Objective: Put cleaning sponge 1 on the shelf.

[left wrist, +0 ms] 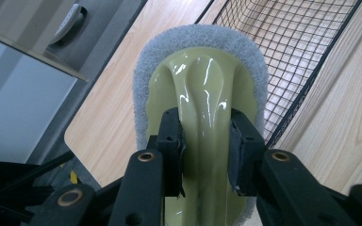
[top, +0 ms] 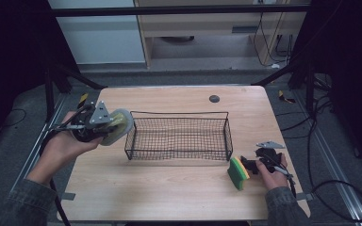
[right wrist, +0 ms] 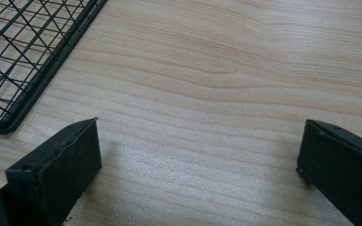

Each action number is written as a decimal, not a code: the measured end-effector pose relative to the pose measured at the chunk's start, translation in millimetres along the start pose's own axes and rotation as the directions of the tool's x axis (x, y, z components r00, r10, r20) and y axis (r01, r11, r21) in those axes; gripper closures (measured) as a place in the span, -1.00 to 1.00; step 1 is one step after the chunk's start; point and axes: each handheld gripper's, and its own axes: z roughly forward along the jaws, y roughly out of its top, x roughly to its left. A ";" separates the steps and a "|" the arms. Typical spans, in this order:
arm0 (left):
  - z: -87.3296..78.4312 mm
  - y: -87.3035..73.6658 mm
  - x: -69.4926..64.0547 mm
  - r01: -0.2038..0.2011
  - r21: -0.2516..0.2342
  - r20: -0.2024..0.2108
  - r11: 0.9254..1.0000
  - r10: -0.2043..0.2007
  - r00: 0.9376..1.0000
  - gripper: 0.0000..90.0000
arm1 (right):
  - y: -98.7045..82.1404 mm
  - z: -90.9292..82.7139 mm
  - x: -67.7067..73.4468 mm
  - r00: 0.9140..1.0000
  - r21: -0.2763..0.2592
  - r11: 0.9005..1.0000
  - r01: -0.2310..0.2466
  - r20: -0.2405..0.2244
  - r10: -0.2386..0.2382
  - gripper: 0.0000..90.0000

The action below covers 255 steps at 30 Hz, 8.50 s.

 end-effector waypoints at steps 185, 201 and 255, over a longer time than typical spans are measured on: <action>137.5 28.2 -23.2 -0.209 0.135 0.227 0.969 0.175 0.958 0.55 | 1.0 1.1 0.1 1.000 0.001 1.000 -0.001 0.001 0.001 -0.99; 151.3 29.2 -28.2 -0.197 0.157 0.260 0.968 0.152 0.954 0.54 | 1.0 1.2 0.0 1.000 0.000 1.000 0.000 0.001 0.000 -0.99; 130.1 40.7 -35.9 0.045 0.003 0.062 0.999 -0.045 0.997 -0.68 | 1.0 1.1 0.2 1.000 0.001 1.000 -0.003 0.001 0.003 -0.99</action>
